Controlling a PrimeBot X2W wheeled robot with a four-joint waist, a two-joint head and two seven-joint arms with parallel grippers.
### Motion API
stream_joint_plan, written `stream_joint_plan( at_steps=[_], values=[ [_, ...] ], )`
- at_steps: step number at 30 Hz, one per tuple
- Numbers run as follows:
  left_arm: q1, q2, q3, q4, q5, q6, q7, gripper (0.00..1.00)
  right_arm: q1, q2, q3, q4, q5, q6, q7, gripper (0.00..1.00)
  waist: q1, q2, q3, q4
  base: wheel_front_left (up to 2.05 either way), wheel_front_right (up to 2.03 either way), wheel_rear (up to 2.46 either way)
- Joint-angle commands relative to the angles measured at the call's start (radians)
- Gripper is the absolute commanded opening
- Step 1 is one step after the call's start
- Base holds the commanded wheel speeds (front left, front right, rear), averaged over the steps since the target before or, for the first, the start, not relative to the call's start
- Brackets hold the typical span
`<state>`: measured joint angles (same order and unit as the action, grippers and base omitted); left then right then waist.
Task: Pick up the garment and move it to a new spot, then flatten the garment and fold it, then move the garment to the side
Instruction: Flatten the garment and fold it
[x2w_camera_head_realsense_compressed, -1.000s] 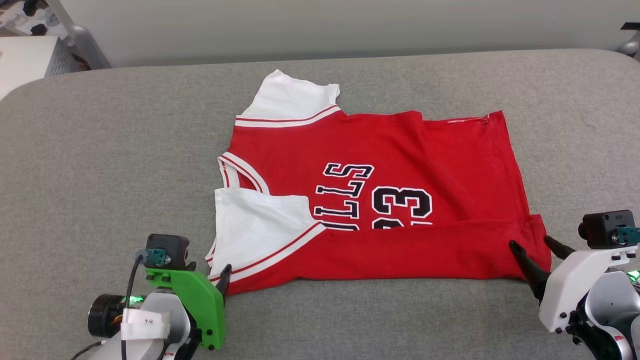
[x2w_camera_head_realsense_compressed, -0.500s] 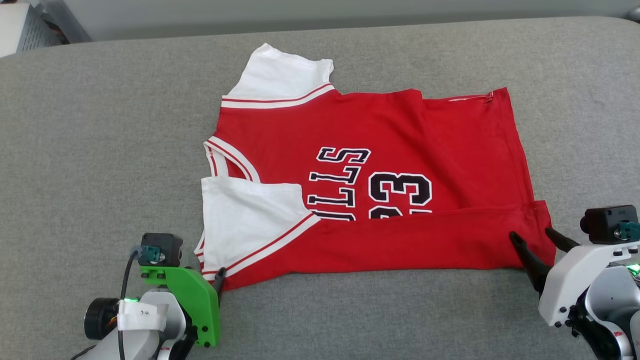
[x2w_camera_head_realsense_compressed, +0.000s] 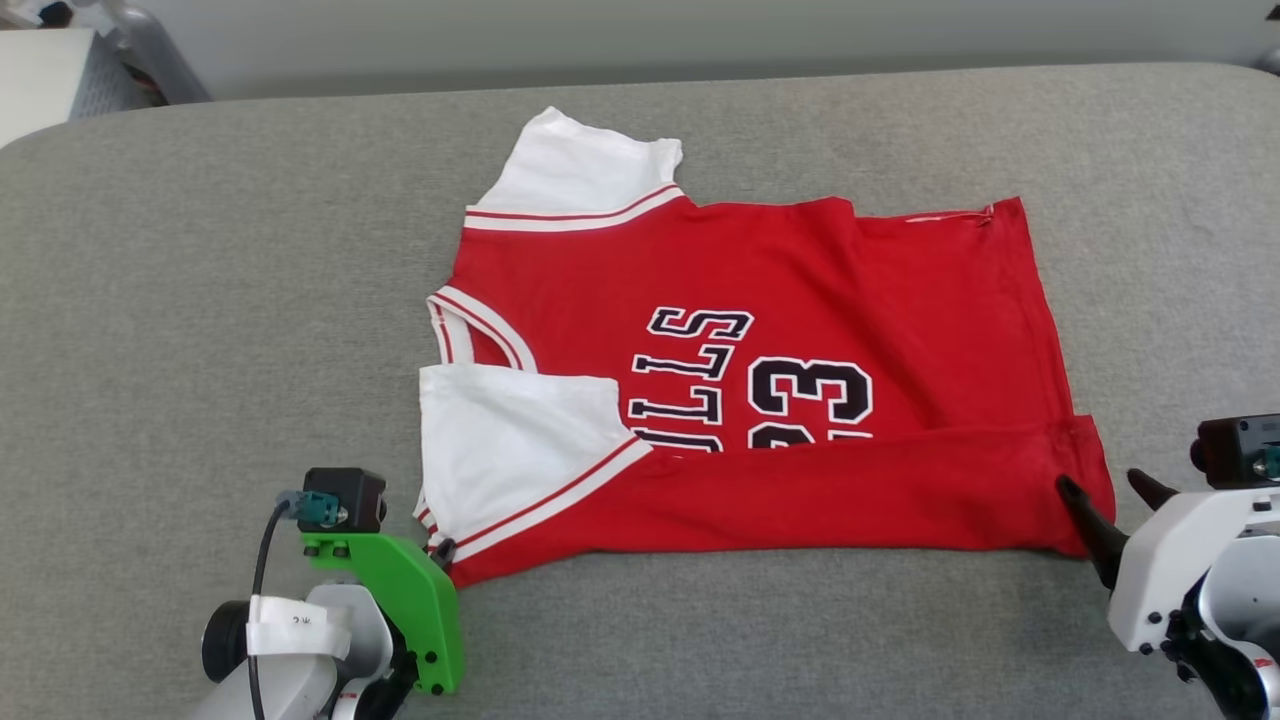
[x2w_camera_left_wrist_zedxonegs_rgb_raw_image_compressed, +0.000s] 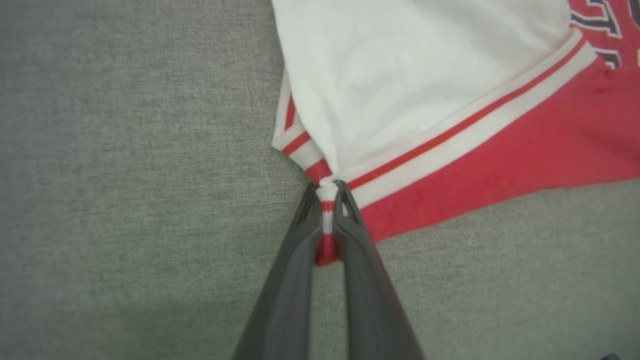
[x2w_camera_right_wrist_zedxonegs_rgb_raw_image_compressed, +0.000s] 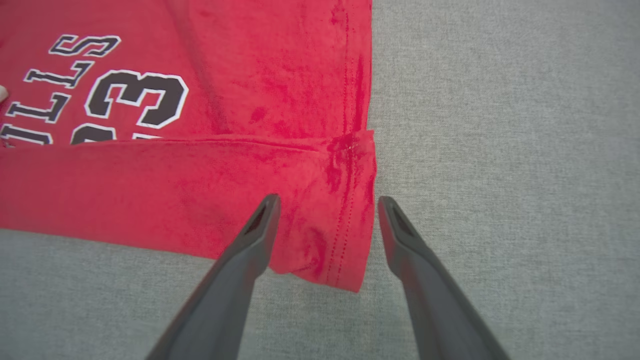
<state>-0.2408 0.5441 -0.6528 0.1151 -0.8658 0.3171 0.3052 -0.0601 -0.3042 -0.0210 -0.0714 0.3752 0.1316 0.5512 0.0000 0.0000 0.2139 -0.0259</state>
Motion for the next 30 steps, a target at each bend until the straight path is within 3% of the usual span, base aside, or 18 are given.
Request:
stream_joint_plan(
  at_steps=[1, 12, 20, 21, 22, 24, 30],
  values=[
    [0.020, 0.006, 0.004, -0.009, -0.014, -0.003, -0.008, 0.00, 0.006, -0.004, -0.012, 0.009, -0.014, -0.001, 0.009, 1.00, 0.0000, 0.0000, -0.018, 0.022, 0.00, 0.00, 0.00],
    [0.025, 0.052, 0.033, -0.205, -0.015, 0.024, -0.002, 0.00, -0.014, 0.025, -0.076, 0.118, -0.052, -0.001, 0.071, 1.00, 0.0000, 0.0000, 0.024, 0.063, 0.00, 0.00, 0.00],
    [0.036, 0.069, 0.031, -0.240, -0.014, 0.031, 0.006, 0.00, -0.046, 0.048, -0.068, 0.191, -0.050, -0.001, 0.090, 1.00, 0.0000, 0.0000, 0.054, 0.071, 0.00, 0.00, 0.00],
    [0.037, 0.071, 0.030, -0.241, -0.014, 0.030, 0.008, 0.00, -0.047, 0.051, -0.064, 0.201, -0.047, -0.001, 0.094, 0.78, 0.0000, 0.0000, 0.057, 0.071, 0.00, 0.00, 0.00],
    [0.037, 0.073, 0.030, -0.241, -0.014, 0.030, 0.008, 0.00, -0.047, 0.053, -0.062, 0.209, -0.044, -0.001, 0.098, 0.44, 0.0000, 0.0000, 0.058, 0.072, 0.00, 0.00, 0.00],
    [0.037, 0.076, 0.031, -0.239, -0.015, 0.029, 0.009, 0.00, -0.050, 0.053, -0.059, 0.221, -0.041, -0.001, 0.099, 0.00, 0.0000, 0.0000, 0.060, 0.072, 0.00, 0.00, 0.00],
    [0.046, 0.080, 0.027, -0.220, -0.018, 0.030, 0.014, 0.00, -0.060, 0.047, -0.070, 0.234, -0.042, -0.001, 0.080, 0.00, 0.0000, 0.0000, 0.039, 0.068, 0.00, 0.00, 0.00]
  ],
)
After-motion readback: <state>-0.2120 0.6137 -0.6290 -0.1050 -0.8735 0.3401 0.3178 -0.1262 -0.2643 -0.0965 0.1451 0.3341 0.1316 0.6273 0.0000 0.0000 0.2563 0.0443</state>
